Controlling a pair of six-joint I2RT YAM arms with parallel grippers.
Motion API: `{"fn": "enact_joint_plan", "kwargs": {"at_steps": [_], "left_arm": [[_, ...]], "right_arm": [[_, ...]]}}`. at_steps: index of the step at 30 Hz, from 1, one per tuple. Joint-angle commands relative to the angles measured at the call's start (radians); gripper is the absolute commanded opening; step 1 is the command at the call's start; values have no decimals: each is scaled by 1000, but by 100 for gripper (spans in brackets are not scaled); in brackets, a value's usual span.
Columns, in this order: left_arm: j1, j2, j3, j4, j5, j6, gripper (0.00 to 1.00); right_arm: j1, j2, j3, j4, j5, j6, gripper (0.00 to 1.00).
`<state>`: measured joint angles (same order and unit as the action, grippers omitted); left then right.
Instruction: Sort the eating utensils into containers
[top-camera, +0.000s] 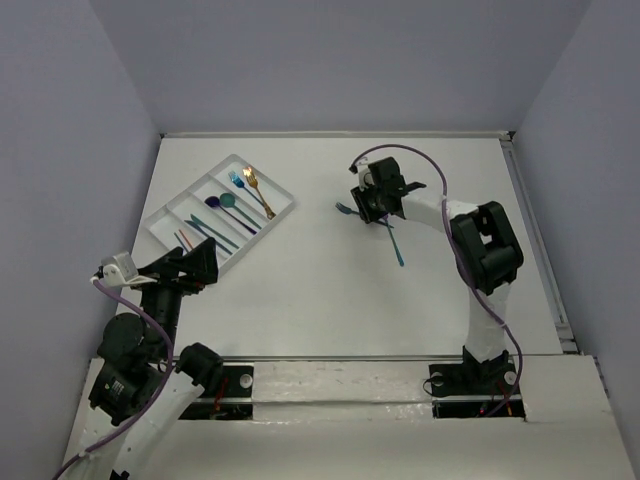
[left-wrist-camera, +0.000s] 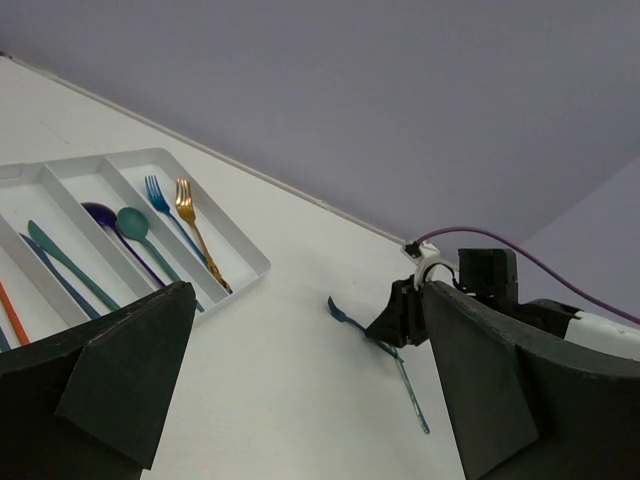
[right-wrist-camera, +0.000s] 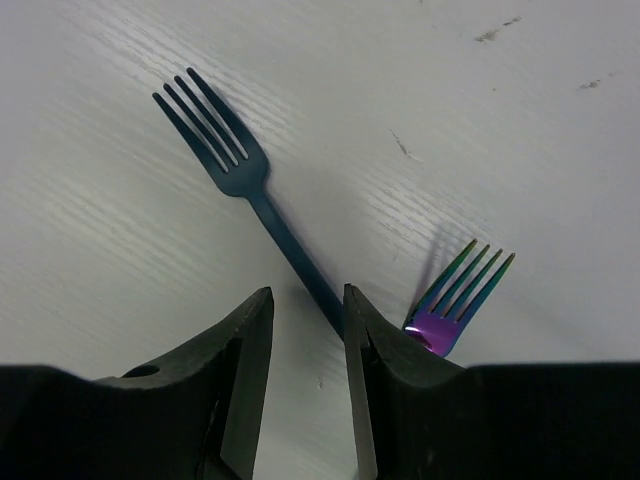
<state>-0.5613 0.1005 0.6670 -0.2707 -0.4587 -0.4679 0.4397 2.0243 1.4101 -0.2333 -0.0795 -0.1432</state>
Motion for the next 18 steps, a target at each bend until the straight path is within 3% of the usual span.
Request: {"fn": "enact_joint_plan", "kwargs": {"at_steps": [1,9,12,18], "left_arm": [[-3,5,-6,48,8,14,99],[-3,4,-6,47,5,15,99],[-3,5,-6,47,3,15,99],[-3,5,-6,45,5,15,99]], "right_arm": [[5,48,62,-9,-45,-24,40],[5,120,139,-29,-71,-3,34],[25,123,147,-12,-75,13,16],[34,91,133,119,-89,68,0]]}}
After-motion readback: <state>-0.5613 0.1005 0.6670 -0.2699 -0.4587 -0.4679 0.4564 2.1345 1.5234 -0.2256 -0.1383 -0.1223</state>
